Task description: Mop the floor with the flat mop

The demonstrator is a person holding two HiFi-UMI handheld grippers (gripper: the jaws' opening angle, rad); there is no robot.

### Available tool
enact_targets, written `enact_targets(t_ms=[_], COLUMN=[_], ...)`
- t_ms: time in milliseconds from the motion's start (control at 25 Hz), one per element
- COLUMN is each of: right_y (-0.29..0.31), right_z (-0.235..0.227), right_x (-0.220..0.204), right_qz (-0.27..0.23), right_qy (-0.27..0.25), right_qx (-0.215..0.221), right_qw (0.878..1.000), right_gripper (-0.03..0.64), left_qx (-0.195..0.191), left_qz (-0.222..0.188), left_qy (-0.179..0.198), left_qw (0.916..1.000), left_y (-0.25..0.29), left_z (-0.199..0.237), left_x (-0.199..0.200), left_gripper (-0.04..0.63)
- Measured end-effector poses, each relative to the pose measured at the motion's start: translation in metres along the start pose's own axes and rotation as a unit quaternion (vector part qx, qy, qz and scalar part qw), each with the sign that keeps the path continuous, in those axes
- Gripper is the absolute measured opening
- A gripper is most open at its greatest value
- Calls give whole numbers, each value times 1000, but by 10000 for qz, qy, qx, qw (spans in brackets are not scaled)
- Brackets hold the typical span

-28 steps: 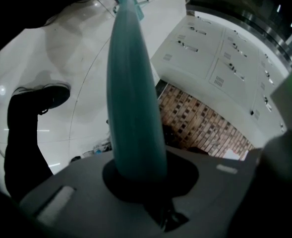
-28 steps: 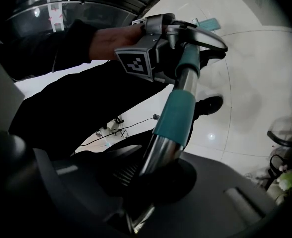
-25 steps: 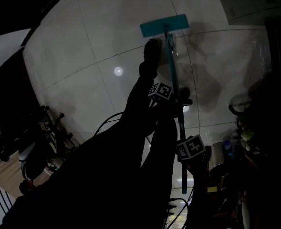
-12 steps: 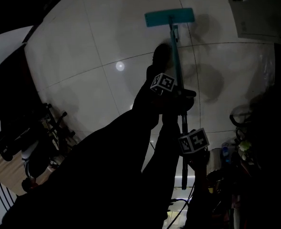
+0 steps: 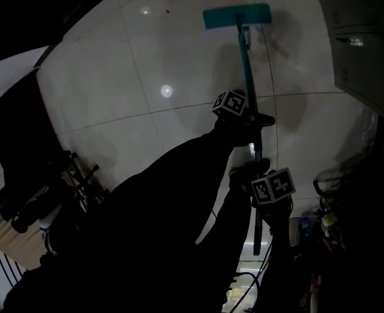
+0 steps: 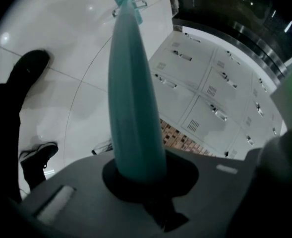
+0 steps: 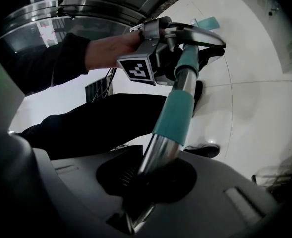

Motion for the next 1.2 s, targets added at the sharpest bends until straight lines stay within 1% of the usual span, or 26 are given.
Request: enact_targets(t_ms=[240,400,520,640,760,880,1000,1200], right_y=[-12,-17,-19,-24,-26,-23,-18,-1], right_z=[-4,-11,-14,-16,-14,-7,-2,6], right_x=[93,146,174,183,172,143,99,10], right_qz=[-218,-409,-468,-517,-537,-419,-251,-57], right_qy=[34,21,-9,-58,-100,-161,-244,-313], right_qx=[-67,-18,-55,-59,-51,-136,-261,-377], right_qw=[9997,9992,9989,9986,9985,9989,9990,9988], right_gripper=[69,69,69,69,71,71,71,71], left_qx=[-58,-135,-146,-224,-267,-289,-270,-98], left_qz=[-25,-246,-374,-448,-440,-393,-291,-55], left_qy=[183,330,404,491,541,520,471,353], left_qw=[9998,9991,9984,9975,9972,9975,9981,9993], left_y=[-35,-54,-66,-67,-62,-56,-44,-15], left_z=[-52,-81,-96,-105,-106,-95,-73,-23], left_x=[71,115,138,147,137,112,76,3], left_gripper=[43,43,41,41,43,43,41,43])
Point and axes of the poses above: the fingertips, and each gripper's own axes: y forward along the fingers, z to its left, x out of its top, the point moved 5 cm from there along -y, backward along the fingers, and after that the axes turned 9 degrees about -y, right-handed, at the moved point
